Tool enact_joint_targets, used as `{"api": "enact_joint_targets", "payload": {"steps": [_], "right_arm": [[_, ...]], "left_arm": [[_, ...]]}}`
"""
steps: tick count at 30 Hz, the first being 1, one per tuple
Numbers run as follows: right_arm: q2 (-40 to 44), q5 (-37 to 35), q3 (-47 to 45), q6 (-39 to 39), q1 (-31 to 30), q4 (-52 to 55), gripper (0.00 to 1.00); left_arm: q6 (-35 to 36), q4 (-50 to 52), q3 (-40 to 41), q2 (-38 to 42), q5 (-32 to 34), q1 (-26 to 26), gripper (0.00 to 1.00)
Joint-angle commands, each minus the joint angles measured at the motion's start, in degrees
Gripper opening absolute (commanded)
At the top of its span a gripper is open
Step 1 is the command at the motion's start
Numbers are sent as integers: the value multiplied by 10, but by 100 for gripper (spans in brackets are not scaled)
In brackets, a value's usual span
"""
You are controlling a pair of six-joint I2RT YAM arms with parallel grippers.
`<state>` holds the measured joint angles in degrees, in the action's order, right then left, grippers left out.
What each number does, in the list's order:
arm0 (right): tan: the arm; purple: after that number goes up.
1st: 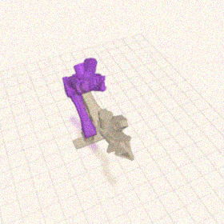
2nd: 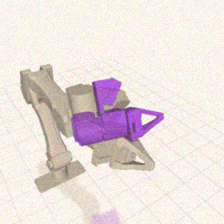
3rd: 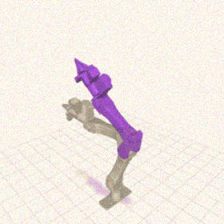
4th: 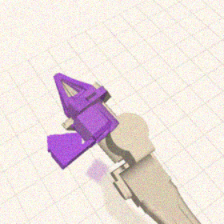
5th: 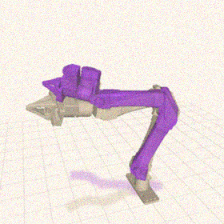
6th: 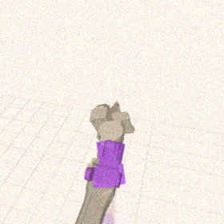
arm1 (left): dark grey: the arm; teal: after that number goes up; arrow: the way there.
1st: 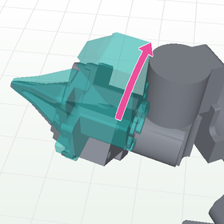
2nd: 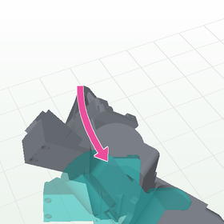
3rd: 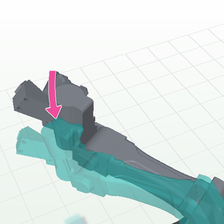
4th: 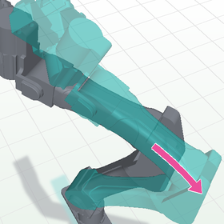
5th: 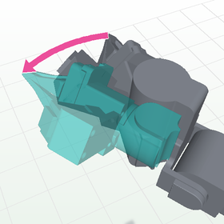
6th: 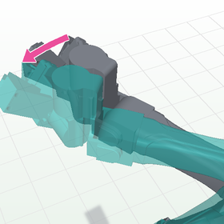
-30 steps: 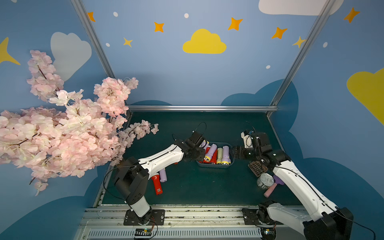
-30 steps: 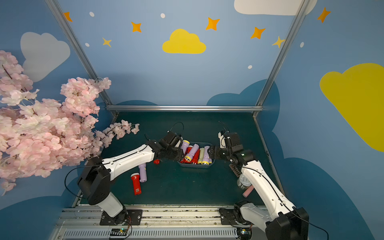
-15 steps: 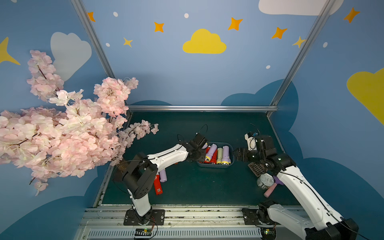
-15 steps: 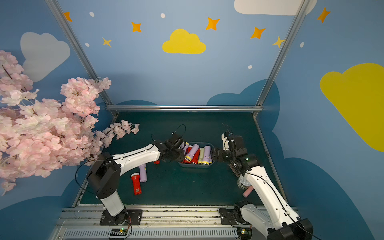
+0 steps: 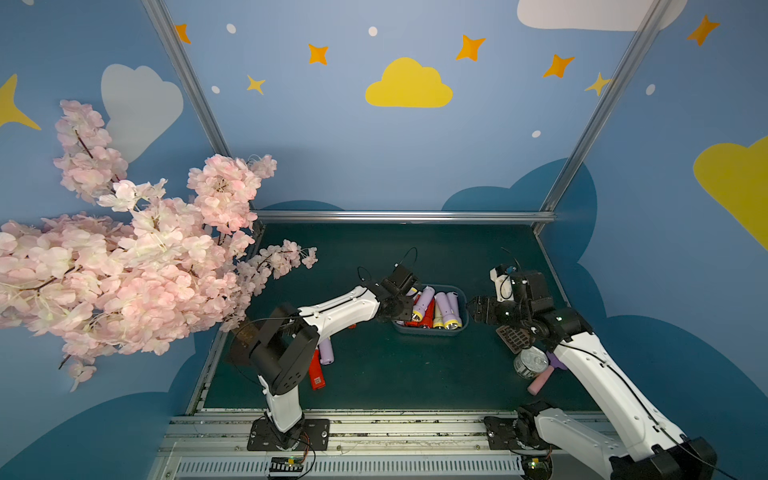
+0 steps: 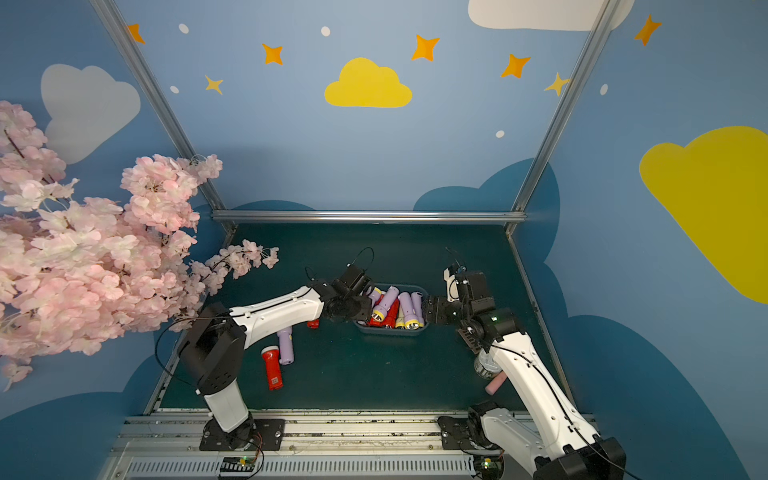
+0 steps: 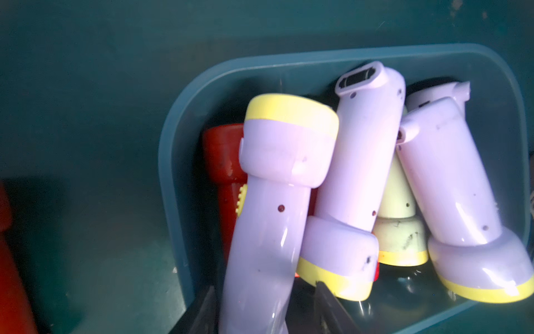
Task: Put the flashlights into the storage boxes
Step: Place the flashlight at the storage box, then pick up the flashlight from the center of the board.
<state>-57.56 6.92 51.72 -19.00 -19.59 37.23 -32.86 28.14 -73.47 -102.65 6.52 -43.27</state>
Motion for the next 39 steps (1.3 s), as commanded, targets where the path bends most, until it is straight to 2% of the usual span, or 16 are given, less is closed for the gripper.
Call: {"api": "enact_joint_targets", "payload": {"steps": [1, 7, 13, 15, 18, 20, 24, 28, 34, 39], "right_arm": [[2, 0, -6, 5, 3, 3, 86], [1, 11, -6, 1, 3, -1, 87], [-8, 30, -8, -7, 0, -7, 86], [-13, 37, -10, -10, 0, -13, 79], [-26, 45, -14, -14, -4, -27, 62], [-45, 47, -13, -17, -7, -37, 56], [-99, 53, -5, -21, -17, -54, 55], [-148, 53, 12, -29, -34, -64, 55], [-172, 39, 47, -38, -61, -67, 56], [-187, 26, 75, -35, -75, -51, 56]], "left_arm": [[-3, 19, -6, 31, 14, -4, 58], [-3, 24, 11, 86, 20, -7, 67], [2, 31, 44, 161, 36, -7, 71], [6, 37, 61, 185, 54, -6, 73], [10, 32, 105, 223, 82, 1, 74], [8, 28, 139, 245, 76, 16, 75], [4, 12, 199, 280, 50, 51, 80], [8, 8, 238, 307, 50, 83, 98], [28, -8, 267, 319, 48, 134, 99], [37, -27, 269, 275, 28, 159, 99]]}}
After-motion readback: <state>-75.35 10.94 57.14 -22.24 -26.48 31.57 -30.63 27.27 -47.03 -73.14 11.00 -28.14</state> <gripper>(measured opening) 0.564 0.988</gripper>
